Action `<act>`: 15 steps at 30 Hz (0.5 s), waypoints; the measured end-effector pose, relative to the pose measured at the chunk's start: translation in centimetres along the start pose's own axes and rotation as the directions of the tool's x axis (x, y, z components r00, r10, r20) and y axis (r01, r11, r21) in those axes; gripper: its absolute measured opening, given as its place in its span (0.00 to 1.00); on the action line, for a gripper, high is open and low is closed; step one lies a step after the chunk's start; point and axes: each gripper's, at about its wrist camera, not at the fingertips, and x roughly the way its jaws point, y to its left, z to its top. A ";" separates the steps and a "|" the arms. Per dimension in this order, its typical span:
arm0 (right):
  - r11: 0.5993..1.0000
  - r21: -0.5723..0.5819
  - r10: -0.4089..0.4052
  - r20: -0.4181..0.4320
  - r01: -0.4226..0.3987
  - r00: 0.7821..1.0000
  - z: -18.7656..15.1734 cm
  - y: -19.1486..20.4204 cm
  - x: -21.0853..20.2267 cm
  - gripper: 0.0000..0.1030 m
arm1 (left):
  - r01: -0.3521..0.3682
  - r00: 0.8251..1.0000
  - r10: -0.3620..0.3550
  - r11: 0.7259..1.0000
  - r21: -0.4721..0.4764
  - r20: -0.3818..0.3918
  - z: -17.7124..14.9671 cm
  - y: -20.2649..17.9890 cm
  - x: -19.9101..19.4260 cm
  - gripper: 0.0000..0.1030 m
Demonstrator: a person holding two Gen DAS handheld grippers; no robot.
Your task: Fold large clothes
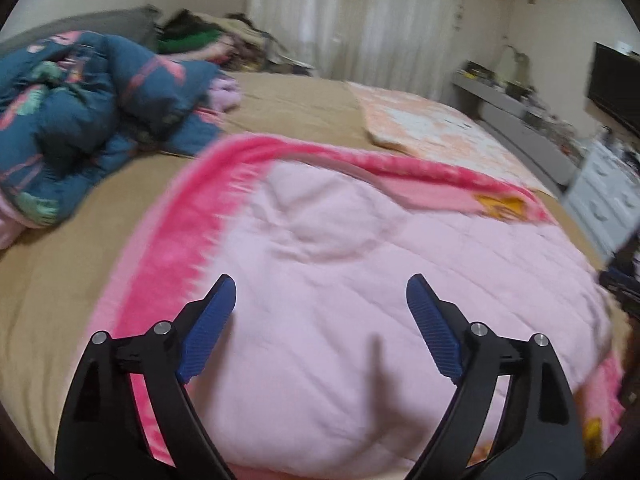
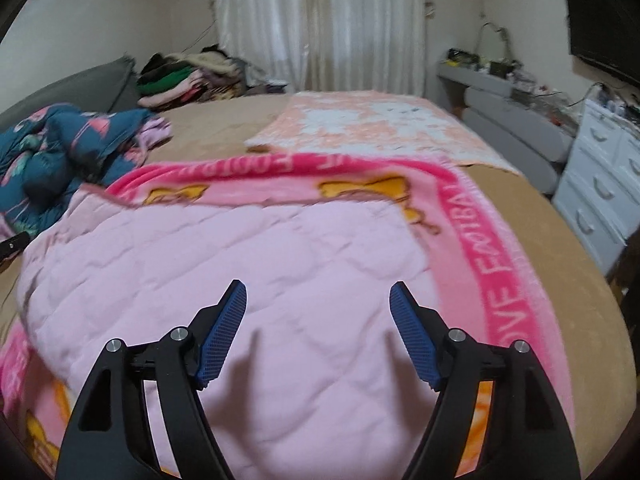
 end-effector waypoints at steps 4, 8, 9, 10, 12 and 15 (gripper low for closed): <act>0.999 -0.044 0.012 -0.053 -0.014 0.999 -0.1 2.0 1.6 0.71 | 0.042 0.997 -0.037 0.997 0.072 -0.073 -0.9 -3.2 2.3 0.78; 0.998 -0.060 0.013 -0.068 -0.017 0.998 -0.2 3.3 2.6 0.71 | 0.009 0.991 0.004 0.995 0.097 -0.131 -0.8 -4.4 5.5 0.87; 0.998 -0.055 0.016 -0.066 -0.020 0.998 -0.1 3.3 2.7 0.71 | 0.005 0.991 0.006 0.996 0.086 -0.136 -0.5 -4.3 6.0 0.89; 0.999 -0.048 0.019 -0.062 -0.022 0.998 0.0 3.3 2.8 0.71 | 0.000 0.990 0.012 0.997 0.080 -0.140 -0.3 -4.1 6.4 0.90; 0.999 -0.036 0.020 -0.060 -0.023 0.998 0.3 3.1 3.1 0.74 | -0.026 0.986 0.039 0.996 0.079 -0.159 0.5 -3.6 7.8 0.90; 1.000 -0.003 0.007 -0.081 -0.007 0.997 0.8 2.4 4.1 0.83 | -0.038 0.981 0.052 0.997 0.073 -0.189 1.1 -2.8 9.5 0.92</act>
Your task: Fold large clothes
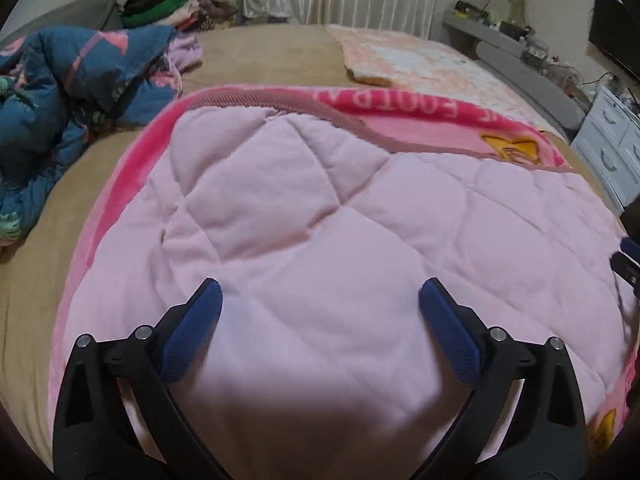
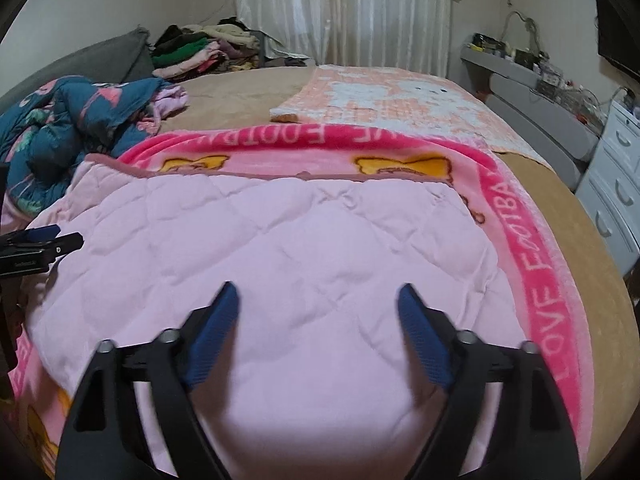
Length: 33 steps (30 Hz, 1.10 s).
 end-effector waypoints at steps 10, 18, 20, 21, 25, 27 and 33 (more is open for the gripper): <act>0.992 0.116 -0.027 -0.141 0.043 0.990 1.4 -2.2 5.4 0.94 | 0.000 0.999 -0.002 0.998 -0.056 -0.048 2.0 1.7 4.0 0.92; 0.989 0.136 -0.036 -0.180 0.061 0.983 1.2 -2.7 7.1 0.96 | 0.005 0.999 -0.007 0.997 -0.075 -0.037 2.0 2.0 4.7 0.92; 0.989 0.130 -0.047 -0.179 0.071 0.983 1.1 -2.5 7.0 0.96 | 0.003 1.000 -0.005 0.997 -0.076 -0.030 1.8 1.9 4.5 0.92; 0.989 0.127 -0.049 -0.178 0.073 0.983 1.1 -2.5 6.8 0.96 | 0.006 1.000 -0.007 0.997 -0.075 -0.026 1.7 2.0 4.3 0.92; 0.988 0.145 -0.033 -0.161 0.057 0.986 0.8 -2.8 5.2 0.96 | 0.004 1.000 -0.006 0.998 -0.065 -0.024 1.4 2.0 3.5 0.92; 0.987 0.151 -0.024 -0.142 0.046 0.990 0.5 -2.9 3.8 0.96 | -0.003 1.000 0.002 0.998 -0.063 -0.015 1.1 1.9 2.5 0.92; 0.971 0.240 0.048 -0.126 -0.017 0.991 -0.2 -3.8 0.2 0.96 | 0.009 1.000 -0.007 0.997 -0.074 0.027 0.0 2.1 -0.4 0.92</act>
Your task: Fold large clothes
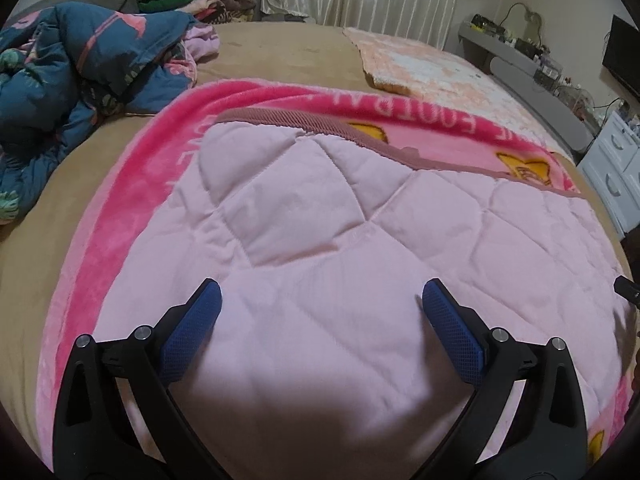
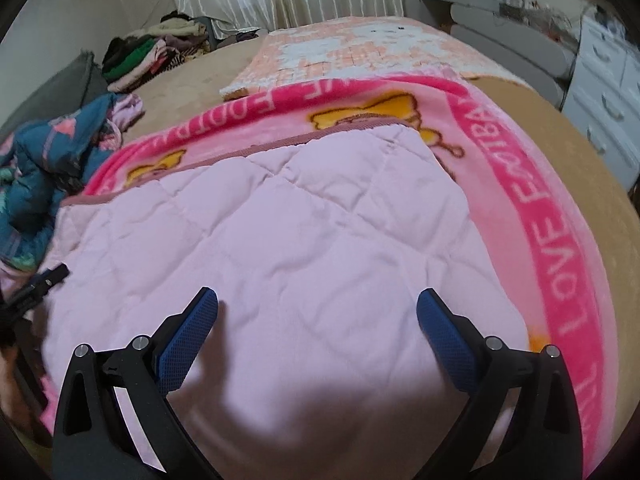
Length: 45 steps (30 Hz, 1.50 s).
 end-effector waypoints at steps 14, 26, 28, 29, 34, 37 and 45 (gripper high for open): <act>0.998 -0.011 0.066 0.127 -0.065 0.990 -2.8 -0.1 -9.0 0.96 | 0.058 0.992 -0.056 0.998 -0.023 0.111 -2.1 0.4 -9.7 0.92; 0.997 0.023 0.070 0.224 -0.078 0.972 -7.7 -0.9 -15.0 0.96 | 0.070 0.988 -0.064 0.997 -0.034 0.143 -6.7 1.2 -14.6 0.92; 0.996 0.045 0.070 0.224 -0.083 0.972 -8.5 -1.0 -15.1 0.96 | 0.062 0.990 -0.057 0.997 -0.034 0.132 -7.5 1.3 -14.7 0.92; 0.994 0.058 0.073 0.219 -0.088 0.973 -9.0 -1.2 -15.1 0.96 | 0.059 0.991 -0.054 0.998 -0.036 0.125 -7.9 1.4 -14.6 0.92; 0.988 0.129 0.058 0.178 -0.081 0.982 -11.1 -2.1 -13.9 0.96 | 0.048 0.995 -0.043 0.997 -0.060 0.091 -10.3 2.0 -14.2 0.92; 0.983 0.167 0.052 0.144 -0.076 0.988 -12.4 -2.5 -12.7 0.96 | 0.027 0.997 -0.022 0.998 -0.062 0.075 -11.7 2.3 -13.9 0.92; 0.968 0.235 0.058 0.112 -0.083 0.992 -14.6 -2.9 -10.5 0.96 | 0.009 0.999 -0.006 0.997 -0.081 0.037 -14.1 2.9 -13.3 0.92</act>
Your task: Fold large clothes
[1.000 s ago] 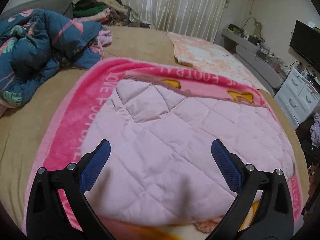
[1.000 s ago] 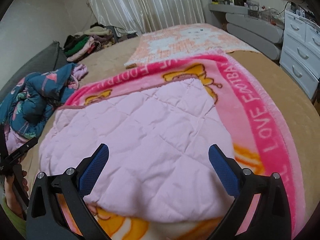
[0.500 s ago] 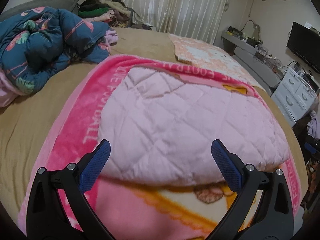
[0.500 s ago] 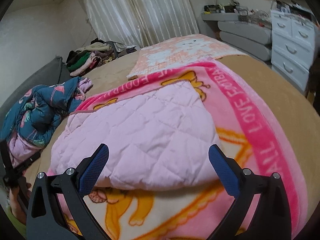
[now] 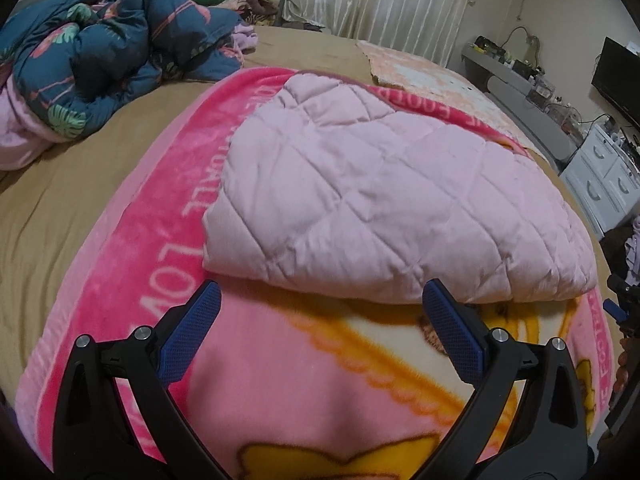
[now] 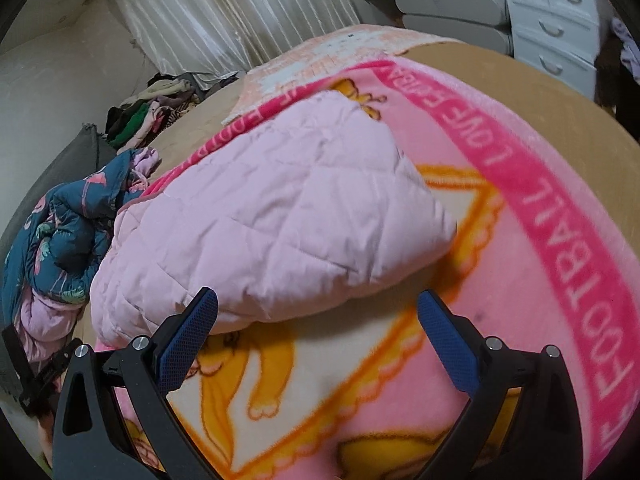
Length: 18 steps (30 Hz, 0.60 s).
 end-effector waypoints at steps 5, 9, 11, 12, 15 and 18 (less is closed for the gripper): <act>0.999 0.054 -0.007 -0.017 0.008 1.000 -0.5 -0.8 1.3 0.96 | -0.005 1.000 0.005 1.000 0.006 -0.024 -1.1 -0.5 0.9 0.92; 0.990 0.140 0.005 -0.031 -0.001 1.000 -0.5 -2.1 2.8 0.96 | 0.056 0.995 -0.060 0.997 -0.049 -0.074 -1.9 -0.6 2.3 0.92; 0.981 0.194 0.018 -0.043 -0.010 0.999 -0.4 -2.9 3.7 0.96 | 0.135 0.981 -0.152 0.981 -0.140 -0.120 -2.2 -0.1 3.7 0.92; 0.976 0.218 0.031 -0.049 -0.019 0.998 -0.3 -3.2 4.3 0.96 | 0.155 0.974 -0.181 0.970 -0.185 -0.133 -2.4 0.3 4.3 0.92; 0.970 0.241 0.049 -0.067 -0.032 0.997 0.0 -3.5 5.8 0.96 | 0.194 0.962 -0.238 0.940 -0.282 -0.132 -2.2 1.1 5.5 0.92; 0.959 0.273 0.096 -0.072 -0.073 0.993 0.4 -3.5 7.2 0.96 | 0.237 0.948 -0.304 0.875 -0.421 -0.098 -1.5 2.7 6.8 0.91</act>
